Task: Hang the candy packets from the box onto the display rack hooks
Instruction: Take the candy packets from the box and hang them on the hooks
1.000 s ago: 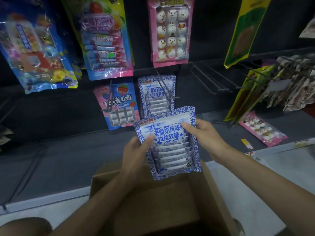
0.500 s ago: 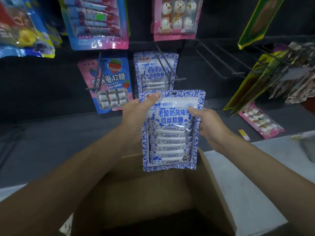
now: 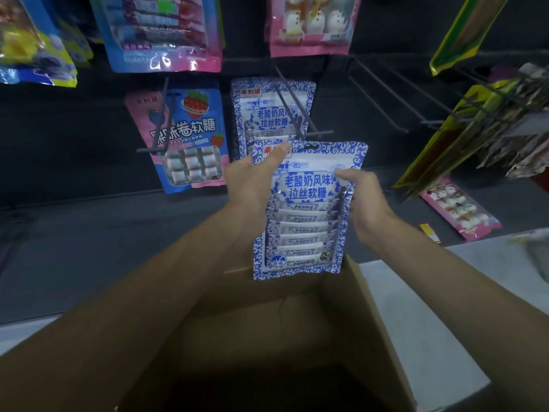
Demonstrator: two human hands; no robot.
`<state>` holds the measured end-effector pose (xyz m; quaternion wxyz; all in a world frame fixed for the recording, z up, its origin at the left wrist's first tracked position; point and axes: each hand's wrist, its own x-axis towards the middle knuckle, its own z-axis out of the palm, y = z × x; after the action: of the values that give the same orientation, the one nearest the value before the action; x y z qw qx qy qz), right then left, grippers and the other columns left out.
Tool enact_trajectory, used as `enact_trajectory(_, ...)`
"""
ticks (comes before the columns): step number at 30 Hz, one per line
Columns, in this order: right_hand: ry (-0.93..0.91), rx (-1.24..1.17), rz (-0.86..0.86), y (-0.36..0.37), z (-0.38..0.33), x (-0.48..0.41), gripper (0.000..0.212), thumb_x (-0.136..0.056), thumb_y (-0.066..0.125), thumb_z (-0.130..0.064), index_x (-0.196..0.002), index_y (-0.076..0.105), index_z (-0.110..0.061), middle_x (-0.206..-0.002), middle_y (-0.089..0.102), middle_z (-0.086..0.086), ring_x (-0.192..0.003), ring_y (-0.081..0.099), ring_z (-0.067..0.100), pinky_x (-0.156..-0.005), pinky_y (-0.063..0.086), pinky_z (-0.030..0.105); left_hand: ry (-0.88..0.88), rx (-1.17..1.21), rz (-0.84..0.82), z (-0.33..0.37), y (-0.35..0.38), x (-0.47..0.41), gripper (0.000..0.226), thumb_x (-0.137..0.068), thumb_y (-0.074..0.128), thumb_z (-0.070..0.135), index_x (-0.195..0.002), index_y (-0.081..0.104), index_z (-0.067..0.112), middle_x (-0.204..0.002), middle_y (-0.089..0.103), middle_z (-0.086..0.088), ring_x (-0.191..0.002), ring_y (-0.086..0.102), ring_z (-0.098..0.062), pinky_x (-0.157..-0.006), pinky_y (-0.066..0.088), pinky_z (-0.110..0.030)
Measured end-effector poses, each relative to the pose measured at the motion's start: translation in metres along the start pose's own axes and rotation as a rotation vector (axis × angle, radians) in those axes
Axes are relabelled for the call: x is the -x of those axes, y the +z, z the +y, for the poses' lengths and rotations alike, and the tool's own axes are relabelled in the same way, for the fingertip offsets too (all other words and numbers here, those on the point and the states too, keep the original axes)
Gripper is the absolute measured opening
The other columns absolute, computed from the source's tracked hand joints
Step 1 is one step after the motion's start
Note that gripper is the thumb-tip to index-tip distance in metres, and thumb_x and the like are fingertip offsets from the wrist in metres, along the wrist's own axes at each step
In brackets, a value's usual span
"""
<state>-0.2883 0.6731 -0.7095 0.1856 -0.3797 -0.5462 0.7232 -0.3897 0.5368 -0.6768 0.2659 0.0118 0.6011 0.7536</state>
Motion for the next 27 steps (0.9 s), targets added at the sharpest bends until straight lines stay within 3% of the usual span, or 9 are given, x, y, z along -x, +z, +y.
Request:
enact_trajectory(6, -0.017, 0.000, 0.002, 0.006, 0.000, -0.003, 0.035, -0.095, 0.060, -0.026, -0.123, 0.073, -0.009, -0.110, 0.081, 0.009, -0.101, 0.078, 0.029, -0.084, 0.061, 0.038, 0.059, 0.034, 0.021, -0.005, -0.001, -0.003, 0.100, -0.084, 0.085, 0.045, -0.160, 0.033, 0.005, -0.163, 0.041, -0.007, -0.150, 0.039, -0.026, -0.126, 0.028, -0.048)
enact_trajectory(11, 0.007, -0.014, -0.009, 0.007, 0.000, 0.001, 0.025, -0.101, 0.057, -0.022, -0.116, 0.074, -0.010, -0.106, 0.082, 0.009, -0.080, 0.079, 0.018, -0.050, 0.055, 0.019, 0.086, 0.031, 0.018, -0.005, -0.004, -0.014, 0.139, -0.043, 0.091, 0.080, -0.152, 0.048, 0.006, -0.155, 0.053, -0.010, -0.140, 0.053, -0.033, -0.118, 0.040, -0.056)
enact_trajectory(13, 0.009, -0.002, 0.006, 0.007, 0.001, 0.000, 0.025, -0.102, 0.058, -0.023, -0.116, 0.075, -0.011, -0.104, 0.082, 0.007, -0.080, 0.079, 0.017, -0.053, 0.056, 0.020, 0.056, 0.041, 0.014, -0.002, -0.001, -0.010, 0.118, -0.069, 0.089, 0.064, -0.158, 0.038, 0.005, -0.162, 0.043, -0.010, -0.148, 0.043, -0.030, -0.123, 0.032, -0.048)
enact_trajectory(15, 0.002, 0.033, 0.018, 0.007, 0.002, -0.002, 0.027, -0.101, 0.060, -0.027, -0.118, 0.075, -0.011, -0.103, 0.082, 0.004, -0.089, 0.080, 0.020, -0.071, 0.060, 0.029, 0.073, 0.001, 0.009, -0.006, -0.001, -0.008, 0.101, -0.088, 0.082, 0.044, -0.162, 0.027, 0.004, -0.166, 0.034, -0.009, -0.152, 0.034, -0.027, -0.123, 0.027, -0.043)
enact_trajectory(17, -0.001, 0.055, 0.033, 0.007, 0.003, -0.003, 0.029, -0.100, 0.063, -0.030, -0.119, 0.076, -0.012, -0.104, 0.082, 0.004, -0.095, 0.080, 0.022, -0.085, 0.060, 0.036, 0.061, -0.007, -0.002, -0.006, -0.001, -0.010, 0.099, -0.090, 0.081, 0.042, -0.163, 0.026, 0.005, -0.166, 0.035, -0.008, -0.153, 0.034, -0.027, -0.123, 0.028, -0.043)
enact_trajectory(20, 0.010, 0.052, 0.046, 0.007, 0.005, -0.006, 0.027, -0.101, 0.065, -0.030, -0.117, 0.076, -0.011, -0.103, 0.082, 0.004, -0.093, 0.080, 0.020, -0.071, 0.060, 0.030, 0.090, -0.049, -0.005, -0.005, -0.006, -0.012, 0.104, -0.085, 0.083, 0.052, -0.163, 0.027, 0.011, -0.167, 0.035, -0.006, -0.152, 0.037, -0.027, -0.124, 0.030, -0.047)
enact_trajectory(23, 0.031, 0.029, 0.043, 0.008, 0.007, -0.006, 0.026, -0.101, 0.066, -0.029, -0.115, 0.076, -0.009, -0.104, 0.082, 0.006, -0.091, 0.080, 0.022, -0.073, 0.060, 0.034, 0.101, -0.209, -0.036, -0.013, -0.019, -0.005, 0.116, -0.069, 0.087, 0.068, -0.161, 0.035, 0.021, -0.163, 0.044, 0.000, -0.146, 0.045, -0.023, -0.122, 0.035, -0.049)
enact_trajectory(25, 0.034, 0.042, 0.054, 0.009, 0.007, -0.008, 0.024, -0.101, 0.067, -0.027, -0.113, 0.077, -0.009, -0.102, 0.082, 0.007, -0.088, 0.080, 0.021, -0.065, 0.058, 0.028, 0.026, -0.336, -0.097, -0.026, -0.036, -0.002, 0.099, -0.069, 0.090, 0.063, -0.151, 0.050, 0.024, -0.148, 0.061, 0.005, -0.132, 0.061, -0.017, -0.114, 0.046, -0.047)
enact_trajectory(27, 0.012, 0.096, 0.097, 0.009, 0.007, -0.009, 0.028, -0.099, 0.070, -0.032, -0.115, 0.076, -0.010, -0.107, 0.081, 0.005, -0.096, 0.079, 0.023, -0.072, 0.057, 0.029, -0.057, -0.426, -0.148, -0.041, -0.051, 0.004, 0.062, -0.077, 0.091, 0.045, -0.129, 0.068, 0.022, -0.118, 0.078, 0.005, -0.103, 0.076, -0.012, -0.092, 0.061, -0.034)
